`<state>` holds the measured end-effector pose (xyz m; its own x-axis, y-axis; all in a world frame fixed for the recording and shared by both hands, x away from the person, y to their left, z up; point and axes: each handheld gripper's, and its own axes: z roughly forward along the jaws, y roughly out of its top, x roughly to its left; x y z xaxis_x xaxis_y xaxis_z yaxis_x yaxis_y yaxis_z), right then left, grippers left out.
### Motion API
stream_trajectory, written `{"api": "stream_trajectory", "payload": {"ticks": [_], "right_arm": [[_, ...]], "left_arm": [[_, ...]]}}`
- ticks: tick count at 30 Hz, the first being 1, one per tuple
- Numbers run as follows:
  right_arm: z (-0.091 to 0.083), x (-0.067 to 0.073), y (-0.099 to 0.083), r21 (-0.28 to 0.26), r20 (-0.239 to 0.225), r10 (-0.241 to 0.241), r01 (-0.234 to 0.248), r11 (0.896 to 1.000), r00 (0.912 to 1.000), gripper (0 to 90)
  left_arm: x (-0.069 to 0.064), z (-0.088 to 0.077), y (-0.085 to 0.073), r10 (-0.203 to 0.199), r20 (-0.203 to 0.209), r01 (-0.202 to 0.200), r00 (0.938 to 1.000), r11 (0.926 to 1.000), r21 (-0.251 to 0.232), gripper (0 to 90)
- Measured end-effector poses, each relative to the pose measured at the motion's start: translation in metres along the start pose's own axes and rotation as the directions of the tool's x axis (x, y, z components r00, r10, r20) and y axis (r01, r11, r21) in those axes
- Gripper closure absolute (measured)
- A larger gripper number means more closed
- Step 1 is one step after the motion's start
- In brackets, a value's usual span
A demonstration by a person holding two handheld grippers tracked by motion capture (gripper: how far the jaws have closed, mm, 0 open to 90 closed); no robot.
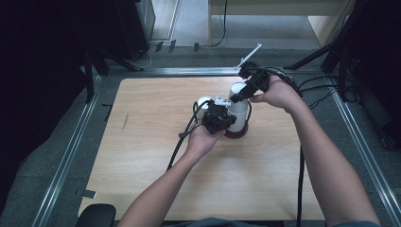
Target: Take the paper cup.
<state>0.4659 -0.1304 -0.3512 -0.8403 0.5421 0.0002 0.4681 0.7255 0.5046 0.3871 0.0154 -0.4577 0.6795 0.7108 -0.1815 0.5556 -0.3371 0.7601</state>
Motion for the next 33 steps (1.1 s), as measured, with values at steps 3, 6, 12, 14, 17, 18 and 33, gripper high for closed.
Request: {"api": "stream_trajectory", "payload": {"ticks": [3,6,12,14,17,18,33], "right_arm": [[0.0,0.0,0.002,0.02,0.01,-0.008,0.008,1.0,0.9999,31.3],[0.0,0.001,0.003,0.025,0.011,-0.007,0.007,1.0,0.9999,31.5],[-0.002,0.001,0.003,0.028,0.012,0.0,0.0,1.0,0.9999,32.2],[-0.005,0.0,0.004,0.02,0.01,-0.006,0.005,1.0,0.9999,32.4],[-0.011,0.0,0.005,0.0,0.008,-0.004,0.004,1.0,1.0,32.7],[-0.012,0.001,0.005,-0.001,0.008,-0.002,0.002,1.0,1.0,32.7],[-0.049,0.004,0.014,-0.05,0.002,-0.011,0.011,0.999,0.9999,33.0]], "left_arm": [[0.0,0.0,0.0,0.001,0.003,-0.001,1.0,1.0,0.001,87.2],[0.001,0.0,0.0,-0.003,0.007,0.003,1.0,1.0,0.004,87.2],[0.001,0.0,0.0,0.0,0.005,0.0,1.0,1.0,0.007,87.1],[0.001,0.0,-0.001,0.003,0.006,-0.003,1.0,1.0,0.006,87.1],[0.002,0.0,-0.001,-0.001,0.006,0.001,1.0,1.0,0.003,87.0],[0.002,0.0,-0.001,0.0,0.005,0.0,1.0,1.0,0.003,86.9],[0.002,0.0,-0.002,-0.004,0.02,0.003,0.9998,0.9999,0.01,84.5]]}}
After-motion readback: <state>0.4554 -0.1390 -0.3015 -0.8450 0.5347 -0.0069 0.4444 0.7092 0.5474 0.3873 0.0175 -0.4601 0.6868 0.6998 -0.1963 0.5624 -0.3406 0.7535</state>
